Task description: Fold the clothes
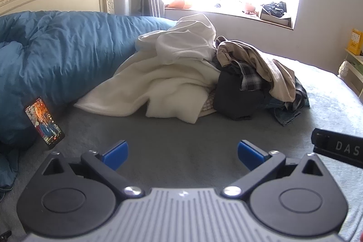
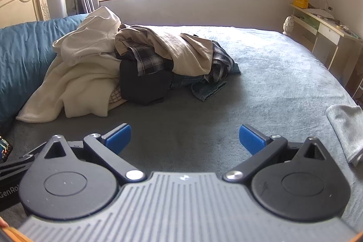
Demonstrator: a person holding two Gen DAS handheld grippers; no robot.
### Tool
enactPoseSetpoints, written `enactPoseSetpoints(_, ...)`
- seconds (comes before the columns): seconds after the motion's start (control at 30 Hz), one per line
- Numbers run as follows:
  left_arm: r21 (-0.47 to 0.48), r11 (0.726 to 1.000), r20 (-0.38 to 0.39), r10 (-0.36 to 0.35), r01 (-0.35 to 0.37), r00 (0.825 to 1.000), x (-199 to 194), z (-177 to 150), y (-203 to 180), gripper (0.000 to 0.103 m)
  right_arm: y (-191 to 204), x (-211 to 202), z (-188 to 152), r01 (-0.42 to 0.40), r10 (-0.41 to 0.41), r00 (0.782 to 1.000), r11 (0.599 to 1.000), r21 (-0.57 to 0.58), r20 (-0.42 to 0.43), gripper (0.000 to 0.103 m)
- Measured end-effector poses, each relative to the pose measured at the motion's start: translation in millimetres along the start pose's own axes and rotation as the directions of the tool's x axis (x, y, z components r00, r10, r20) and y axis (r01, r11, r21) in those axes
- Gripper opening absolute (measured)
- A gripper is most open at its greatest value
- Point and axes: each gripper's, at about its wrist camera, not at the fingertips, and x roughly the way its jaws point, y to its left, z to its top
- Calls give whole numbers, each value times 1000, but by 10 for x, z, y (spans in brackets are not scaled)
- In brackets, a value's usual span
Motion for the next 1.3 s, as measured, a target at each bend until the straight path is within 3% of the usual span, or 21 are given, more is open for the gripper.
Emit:
enactPoseSetpoints(0.27,42,999,19,4,-5,1000,286,80,-88,103,26,212,33,-11,11,1000,1000,-18,15,102)
enactPoseSetpoints(0.5,83,996,64,-44,39,997,935,264,-254,103,-154,600,136,-10,24,989,995,-95,147,102)
enactPoseSetpoints(0.73,121,989,105,-102,89,989,1645,470,-431,101,-180,1425,669,-46,132,935,966,-255,331,102)
enactPoseSetpoints(0.83,137,984,122,-127,110,984,1949,558,-507,95,-52,1858,1017,-45,164,914,951,-307,372,102)
enactPoseSetpoints(1.0,188,976,191,-144,108,971,2410,918,-675,69,244,2603,1591,-92,220,915,930,-355,338,96)
enactPoseSetpoints(1.1,238,966,228,-161,105,960,2617,1136,-795,58,397,2974,1800,-110,230,935,912,-396,270,75)
enactPoseSetpoints(1.17,288,953,249,-171,95,953,2747,1271,-908,53,450,3177,1856,-111,221,950,899,-424,220,63)
enactPoseSetpoints(1.3,411,909,249,-185,70,951,3037,1485,-1182,56,503,3401,1851,-141,229,964,867,-478,132,54)
